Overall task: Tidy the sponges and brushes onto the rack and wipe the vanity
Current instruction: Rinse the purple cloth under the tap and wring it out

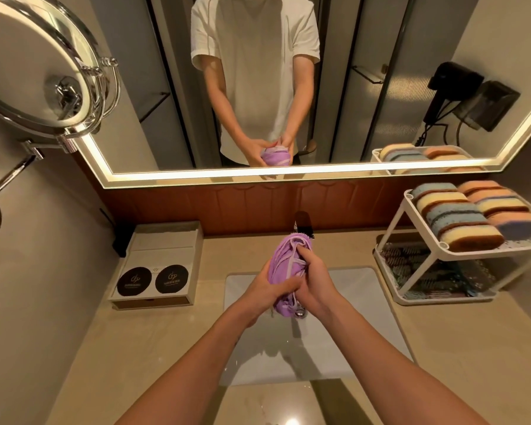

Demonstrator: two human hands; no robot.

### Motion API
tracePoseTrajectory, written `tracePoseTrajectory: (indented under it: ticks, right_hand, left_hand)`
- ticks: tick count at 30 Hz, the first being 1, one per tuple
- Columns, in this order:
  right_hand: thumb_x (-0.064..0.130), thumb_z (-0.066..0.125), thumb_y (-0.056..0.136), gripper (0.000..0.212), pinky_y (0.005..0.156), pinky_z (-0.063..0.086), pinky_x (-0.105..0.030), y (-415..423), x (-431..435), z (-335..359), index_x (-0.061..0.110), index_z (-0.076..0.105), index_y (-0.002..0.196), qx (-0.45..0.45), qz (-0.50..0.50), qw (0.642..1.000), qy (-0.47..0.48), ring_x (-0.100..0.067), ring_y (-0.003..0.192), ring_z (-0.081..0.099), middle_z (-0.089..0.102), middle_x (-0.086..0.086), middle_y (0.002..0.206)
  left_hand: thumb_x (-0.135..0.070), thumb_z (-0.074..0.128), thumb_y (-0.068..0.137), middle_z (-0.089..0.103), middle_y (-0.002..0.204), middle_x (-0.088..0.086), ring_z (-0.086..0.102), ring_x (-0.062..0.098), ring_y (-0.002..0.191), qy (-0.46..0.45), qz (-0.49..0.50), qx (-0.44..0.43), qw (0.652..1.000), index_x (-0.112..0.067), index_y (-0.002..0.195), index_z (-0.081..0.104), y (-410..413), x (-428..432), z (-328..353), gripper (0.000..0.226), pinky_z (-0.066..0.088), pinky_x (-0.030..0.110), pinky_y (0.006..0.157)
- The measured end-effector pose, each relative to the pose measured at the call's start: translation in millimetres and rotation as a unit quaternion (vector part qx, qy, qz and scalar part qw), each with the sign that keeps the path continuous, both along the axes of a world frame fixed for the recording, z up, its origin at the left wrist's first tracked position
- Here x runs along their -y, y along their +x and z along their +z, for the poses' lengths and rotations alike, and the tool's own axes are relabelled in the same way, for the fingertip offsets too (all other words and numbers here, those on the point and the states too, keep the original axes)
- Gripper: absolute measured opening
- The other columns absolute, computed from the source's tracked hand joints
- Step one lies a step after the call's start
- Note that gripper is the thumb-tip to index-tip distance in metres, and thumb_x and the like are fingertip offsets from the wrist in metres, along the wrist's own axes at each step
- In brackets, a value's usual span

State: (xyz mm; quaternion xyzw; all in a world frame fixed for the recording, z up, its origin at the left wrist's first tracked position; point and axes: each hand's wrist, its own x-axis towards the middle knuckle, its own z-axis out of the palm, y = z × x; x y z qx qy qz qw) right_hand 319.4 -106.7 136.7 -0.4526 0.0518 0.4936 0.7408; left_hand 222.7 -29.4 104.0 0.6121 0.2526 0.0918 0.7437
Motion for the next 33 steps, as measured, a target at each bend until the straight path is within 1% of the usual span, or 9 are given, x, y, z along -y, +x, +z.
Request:
tracePoseTrajectory:
  ticks: [5,8,12,16,21,25,27,30,33]
  right_hand:
    - [0.022,0.047,0.097,0.034,0.093,0.053,-0.045,3.7,11.0,-1.0,0.0,0.068,0.111,0.009,0.023,0.999,0.044,-0.034,0.102,0.066,0.072,-0.02,0.108]
    - [0.031,0.045,0.084,0.036,0.093,0.048,-0.028,12.8,19.5,-9.3,0.012,0.066,0.107,0.225,0.12,0.966,-0.044,-0.017,0.102,0.061,0.069,-0.001,0.103]
    - [0.006,0.055,0.083,0.073,0.115,0.031,-0.032,37.1,45.3,-31.7,0.026,0.04,0.152,0.645,0.108,0.729,-0.202,-0.016,0.135,0.037,0.04,0.003,0.142]
    - [0.017,0.075,0.08,0.099,0.123,0.019,-0.037,47.6,57.0,-35.4,0.022,0.018,0.161,0.812,0.14,0.553,-0.124,-0.019,0.156,0.015,0.015,0.0,0.167]
    - [0.02,0.086,0.081,0.084,0.109,0.044,-0.033,55.5,45.6,-38.6,0.019,0.037,0.149,0.827,0.142,0.535,-0.093,-0.02,0.133,0.046,0.045,-0.002,0.147]
    - [0.035,0.075,0.088,0.04,0.07,0.051,-0.036,56.4,35.3,-38.2,0.018,0.056,0.119,0.866,0.203,0.423,-0.175,-0.026,0.088,0.06,0.061,-0.005,0.101]
    - [0.046,0.071,0.088,0.039,0.07,0.053,-0.037,52.4,32.5,-39.6,0.019,0.055,0.111,0.831,0.256,0.425,-0.252,-0.027,0.087,0.063,0.064,-0.005,0.1]
    - [0.053,0.065,0.087,0.039,0.071,0.055,-0.035,46.0,27.2,-44.1,0.021,0.058,0.108,0.785,0.285,0.446,-0.322,-0.027,0.085,0.068,0.069,-0.004,0.1]
    - [0.049,0.064,0.087,0.032,0.068,0.053,-0.03,39.4,21.3,-44.3,0.022,0.064,0.104,0.749,0.318,0.45,-0.367,-0.025,0.081,0.069,0.073,-0.003,0.097]
  left_hand:
    - [-0.018,0.087,0.08,0.075,0.102,0.002,0.072,0.013,0.078,0.008,-0.055,-0.061,0.997,-0.019,0.135,0.054,-5.1,-0.3,4.8,0.064,0.054,0.026,0.059]
    - [-0.007,0.073,0.089,0.055,0.063,0.009,0.046,0.02,0.048,-0.047,-0.058,-0.081,0.994,-0.002,0.105,0.064,-10.7,-13.2,2.3,0.019,0.04,0.029,0.052]
    - [-0.014,0.069,0.074,0.059,0.066,0.01,0.052,0.019,0.049,-0.066,-0.054,-0.124,0.989,-0.013,0.086,0.063,-12.8,-24.4,16.5,0.014,0.041,0.022,0.048]
    - [-0.021,0.065,0.073,0.062,0.081,0.01,0.057,0.017,0.059,-0.083,-0.176,-0.176,0.965,-0.01,0.089,0.064,-7.8,-32.5,30.3,0.019,0.043,0.021,0.049]
    - [-0.024,0.063,0.083,0.064,0.077,0.002,0.057,0.012,0.057,-0.057,-0.29,-0.222,0.929,-0.013,0.09,0.059,3.1,-32.3,38.8,0.014,0.045,0.019,0.047]
    - [-0.032,0.083,0.081,0.068,0.09,0.005,0.065,0.021,0.08,0.15,-0.331,-0.226,0.904,-0.013,0.102,0.064,15.4,-26.6,33.8,0.034,0.059,0.04,0.08]
    - [-0.045,0.09,0.068,0.072,0.096,0.0,0.07,0.021,0.09,0.252,-0.303,-0.257,0.882,-0.022,0.107,0.062,19.5,-24.6,26.0,0.053,0.057,0.045,0.095]
    - [-0.052,0.091,0.057,0.067,0.106,-0.003,0.065,0.02,0.094,0.361,-0.246,-0.298,0.849,-0.03,0.122,0.048,20.7,-19.9,13.5,0.081,0.057,0.043,0.091]
    - [-0.05,0.082,0.062,0.067,0.106,-0.002,0.065,0.023,0.089,0.544,-0.215,-0.313,0.748,-0.034,0.126,0.038,20.0,-10.3,-2.3,0.08,0.059,0.041,0.081]
